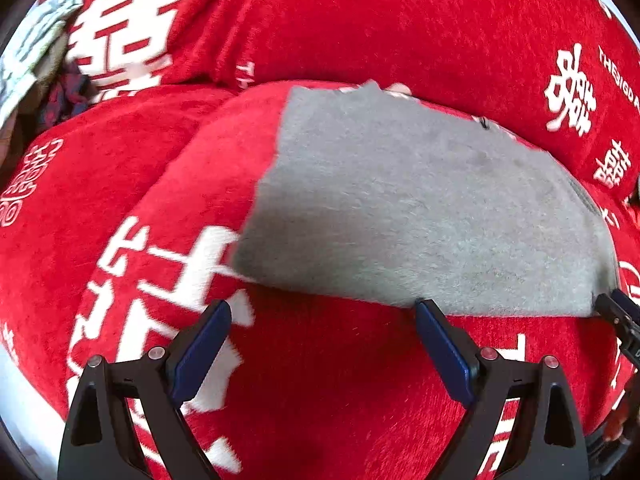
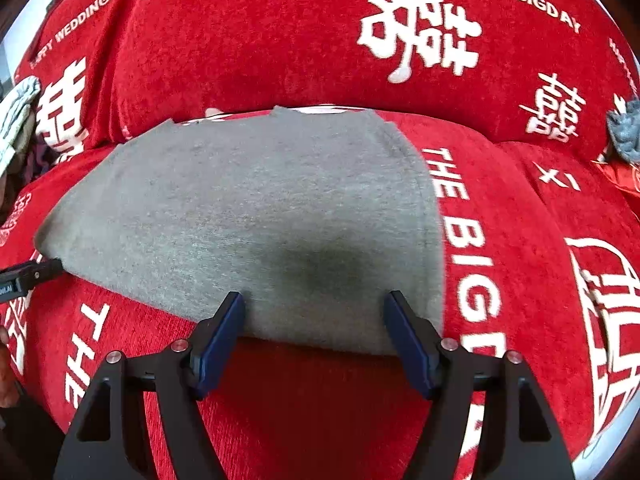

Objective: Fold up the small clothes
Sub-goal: 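Grasp a corner of the folded sweater with the left gripper, then hold the sweater corner with the left gripper while the right gripper grasps the edge beside it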

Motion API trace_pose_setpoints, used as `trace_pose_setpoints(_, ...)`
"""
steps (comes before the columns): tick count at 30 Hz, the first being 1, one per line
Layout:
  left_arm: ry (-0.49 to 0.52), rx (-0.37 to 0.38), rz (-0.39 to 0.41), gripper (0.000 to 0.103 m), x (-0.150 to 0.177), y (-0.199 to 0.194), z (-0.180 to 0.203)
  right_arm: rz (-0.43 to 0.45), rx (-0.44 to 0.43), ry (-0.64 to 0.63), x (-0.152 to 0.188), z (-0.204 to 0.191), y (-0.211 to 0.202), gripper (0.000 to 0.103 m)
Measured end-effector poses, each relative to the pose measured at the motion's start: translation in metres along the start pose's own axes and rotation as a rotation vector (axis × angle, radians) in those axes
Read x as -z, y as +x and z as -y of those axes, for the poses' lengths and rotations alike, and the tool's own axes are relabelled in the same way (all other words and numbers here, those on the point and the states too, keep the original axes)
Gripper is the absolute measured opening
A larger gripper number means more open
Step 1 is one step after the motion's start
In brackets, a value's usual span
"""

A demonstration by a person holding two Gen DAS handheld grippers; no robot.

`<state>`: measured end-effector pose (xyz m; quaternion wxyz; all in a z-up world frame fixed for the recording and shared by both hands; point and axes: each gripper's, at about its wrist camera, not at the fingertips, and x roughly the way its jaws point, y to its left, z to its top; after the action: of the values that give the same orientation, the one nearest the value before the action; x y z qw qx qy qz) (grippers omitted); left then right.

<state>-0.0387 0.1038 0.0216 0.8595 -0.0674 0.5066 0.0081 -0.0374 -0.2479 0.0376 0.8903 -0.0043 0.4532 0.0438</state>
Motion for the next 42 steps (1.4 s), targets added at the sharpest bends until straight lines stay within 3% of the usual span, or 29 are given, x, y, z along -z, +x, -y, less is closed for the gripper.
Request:
trace_pose_setpoints(6,-0.256,0.2,-0.041,0.094,0.016,-0.006,-0.056,0.027,-0.015,0.028,0.0,0.006,-0.019,0.075)
trace_pose_setpoints(11,-0.347,0.364,-0.045,0.094,0.014,-0.002,-0.062,0.021,-0.042,0.012,0.001,-0.007,-0.018,0.075)
trace_pose_setpoints(17,-0.42,0.429,-0.016,0.093,-0.011,0.019,-0.054,0.012,-0.065,-0.039,0.001,-0.029,-0.018,0.075)
trace_pose_setpoints(19,-0.446,0.463,-0.019,0.065,-0.019,0.026,-0.055,0.011,-0.065,-0.056,-0.001,-0.034,-0.02,0.075)
trace_pose_setpoints(20,-0.449,0.485,-0.05,0.044,-0.023,0.034,-0.054,0.012,-0.066,-0.06,-0.002,-0.035,-0.02,0.075)
trace_pose_setpoints(21,-0.452,0.493,-0.071,0.031,-0.025,0.042,-0.053,0.013,-0.068,-0.063,-0.004,-0.037,-0.021,0.075)
trace_pose_setpoints(26,-0.452,0.514,-0.007,0.024,-0.021,0.044,-0.056,-0.001,-0.082,-0.102,-0.03,-0.052,-0.017,0.075)
trace_pose_setpoints(33,-0.382,0.487,0.096,0.023,-0.017,0.036,-0.051,-0.089,-0.238,-0.095,-0.108,-0.104,0.019,0.075)
trace_pose_setpoints(37,-0.348,0.471,0.112,0.023,-0.015,0.038,-0.051,-0.198,-0.315,-0.107,-0.159,-0.166,0.069,0.075)
trace_pose_setpoints(42,-0.331,0.453,0.112,0.023,-0.016,0.037,-0.05,-0.318,-0.349,-0.095,-0.201,-0.24,0.129,0.075)
